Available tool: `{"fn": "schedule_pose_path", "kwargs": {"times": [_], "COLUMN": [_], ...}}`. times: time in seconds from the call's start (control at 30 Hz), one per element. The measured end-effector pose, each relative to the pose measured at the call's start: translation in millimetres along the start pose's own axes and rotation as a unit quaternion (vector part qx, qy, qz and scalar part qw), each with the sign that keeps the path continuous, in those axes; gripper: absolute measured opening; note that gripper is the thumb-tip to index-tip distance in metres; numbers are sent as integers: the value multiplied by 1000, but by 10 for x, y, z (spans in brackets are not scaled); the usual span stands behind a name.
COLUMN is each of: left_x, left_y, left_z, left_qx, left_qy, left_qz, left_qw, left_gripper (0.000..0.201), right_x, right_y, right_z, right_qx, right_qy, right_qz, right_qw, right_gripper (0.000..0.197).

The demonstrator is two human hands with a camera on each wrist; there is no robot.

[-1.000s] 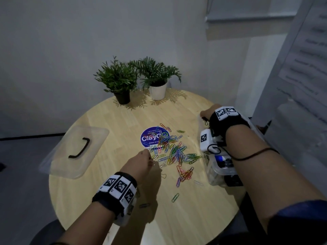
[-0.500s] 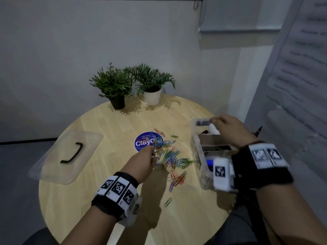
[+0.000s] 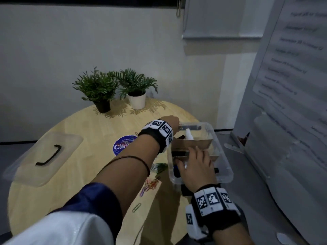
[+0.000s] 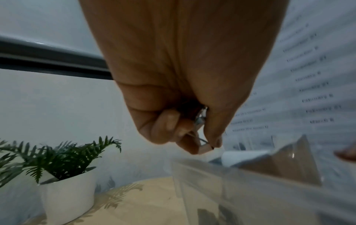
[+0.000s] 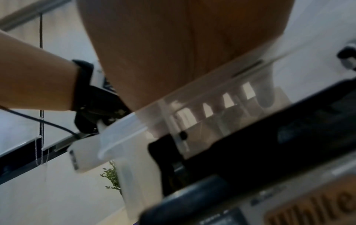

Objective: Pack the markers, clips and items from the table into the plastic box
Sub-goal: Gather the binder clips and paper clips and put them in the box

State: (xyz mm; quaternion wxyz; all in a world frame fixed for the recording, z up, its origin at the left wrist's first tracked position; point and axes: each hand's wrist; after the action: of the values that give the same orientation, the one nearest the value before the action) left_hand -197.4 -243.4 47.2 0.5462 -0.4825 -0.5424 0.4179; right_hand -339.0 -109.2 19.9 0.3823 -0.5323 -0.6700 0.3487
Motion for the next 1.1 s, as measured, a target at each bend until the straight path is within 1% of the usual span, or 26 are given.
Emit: {"fn": "schedule_pose_path", "kwargs": {"times": [0.07,0.13,0.2,0.3,0.37,0.47,0.57,0.67,0.77,0.83,0.9,0.93,0.97,1.03,1.07,1.1], "left_x": [-202,-96,-14,-8,-14,1,42,218,626,978,1340,1509,1670,1953,2080,2195], "left_y": [135,52,-1,2,-8,-13,-25,-124,-185,-136,-27,56,153,397,529,654], "left_z": [15,95,154,196,204,207,208,170,-27,-276,-601,-787,-972,-1310,-1449,-1565], "left_qx": [-33,-42,-49,-57,-65,-77,-66,-5,102,158,180,175,164,148,144,138], "left_qy": [-3,11,23,8,9,33,45,57,59,39,4,-20,-47,-98,-125,-150], "left_qz": [-29,-38,-28,-14,-16,1,10,22,85,111,120,121,116,81,50,14], "left_qw": [999,998,998,998,998,996,997,998,989,980,976,977,978,981,980,979], "left_gripper": [27,22,19,19,21,27,29,31,32,32,31,30,29,30,33,36], "right_x": [19,35,36,50,58,57,53,39,22,36,87,130,187,318,386,446], "right_y": [9,11,7,2,5,16,20,47,61,54,23,13,15,62,120,206], "right_z": [4,8,11,7,1,-1,-2,10,21,22,-25,-77,-148,-327,-432,-540], "right_qx": [0,-1,1,-2,-3,-6,-10,-5,-4,-2,-26,-42,-59,-105,-133,-159], "right_qy": [-13,-21,-23,-25,-25,-21,-19,-21,-19,-18,-28,-47,-85,-197,-245,-273], "right_qz": [8,14,11,11,18,19,21,37,47,48,63,84,116,177,182,162], "right_qw": [1000,1000,1000,1000,1000,1000,1000,999,999,999,997,994,988,959,943,935], "right_gripper": [63,63,63,62,62,62,61,59,59,59,59,58,55,47,44,42]}}
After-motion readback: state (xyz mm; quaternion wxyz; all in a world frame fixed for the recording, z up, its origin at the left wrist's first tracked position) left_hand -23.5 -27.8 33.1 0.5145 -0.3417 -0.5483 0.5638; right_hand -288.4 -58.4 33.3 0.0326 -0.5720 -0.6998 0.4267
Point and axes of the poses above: each hand's wrist, its own x-axis away from the middle knuckle, its own y-axis out of the palm, z = x × y, and after that the axes turned 9 degrees about -x, right-handed
